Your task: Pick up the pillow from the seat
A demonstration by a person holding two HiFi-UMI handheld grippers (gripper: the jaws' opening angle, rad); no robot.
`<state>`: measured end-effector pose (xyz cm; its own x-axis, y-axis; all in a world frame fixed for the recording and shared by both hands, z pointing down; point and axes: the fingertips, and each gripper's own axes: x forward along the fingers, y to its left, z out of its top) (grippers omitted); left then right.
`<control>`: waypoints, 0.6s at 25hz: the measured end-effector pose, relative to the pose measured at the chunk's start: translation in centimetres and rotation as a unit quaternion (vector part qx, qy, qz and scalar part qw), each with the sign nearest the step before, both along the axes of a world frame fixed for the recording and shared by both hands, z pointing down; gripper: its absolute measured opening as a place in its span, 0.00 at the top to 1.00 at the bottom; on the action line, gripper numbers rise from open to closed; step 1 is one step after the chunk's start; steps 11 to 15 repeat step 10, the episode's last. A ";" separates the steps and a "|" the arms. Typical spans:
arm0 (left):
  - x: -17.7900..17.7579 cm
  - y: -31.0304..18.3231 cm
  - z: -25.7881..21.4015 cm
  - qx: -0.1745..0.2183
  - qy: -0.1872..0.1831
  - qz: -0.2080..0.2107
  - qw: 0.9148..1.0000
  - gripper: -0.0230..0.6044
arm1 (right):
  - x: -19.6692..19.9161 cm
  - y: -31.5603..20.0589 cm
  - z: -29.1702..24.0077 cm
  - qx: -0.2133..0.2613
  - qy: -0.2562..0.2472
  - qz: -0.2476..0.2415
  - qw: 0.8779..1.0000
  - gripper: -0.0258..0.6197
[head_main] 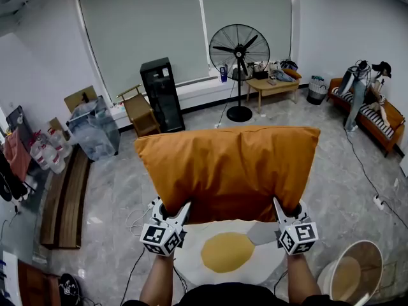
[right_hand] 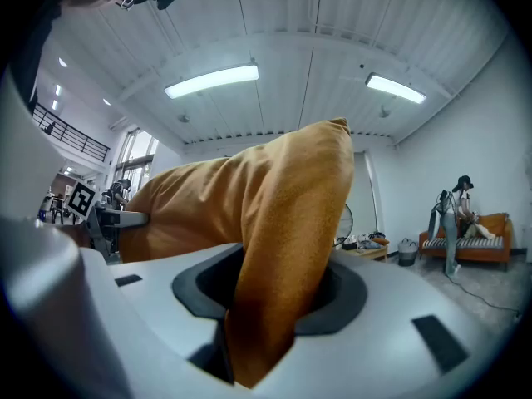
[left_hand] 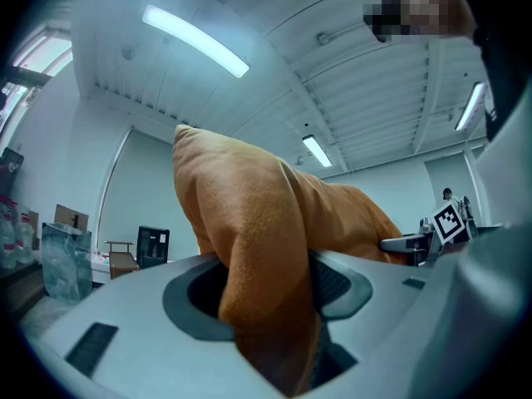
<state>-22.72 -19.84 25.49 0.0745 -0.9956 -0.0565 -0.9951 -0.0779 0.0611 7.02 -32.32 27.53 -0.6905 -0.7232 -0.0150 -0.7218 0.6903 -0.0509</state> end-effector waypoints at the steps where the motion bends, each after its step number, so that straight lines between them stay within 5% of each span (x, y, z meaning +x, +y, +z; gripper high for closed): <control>1: 0.0 0.1 0.0 -0.001 0.000 -0.001 1.000 0.56 | 0.0 0.1 0.1 -0.002 0.000 -0.002 1.000 0.67; 15: 0.4 0.2 0.1 -0.002 0.009 -0.004 1.000 0.56 | 0.0 -0.1 -0.2 -0.003 0.008 -0.009 1.000 0.68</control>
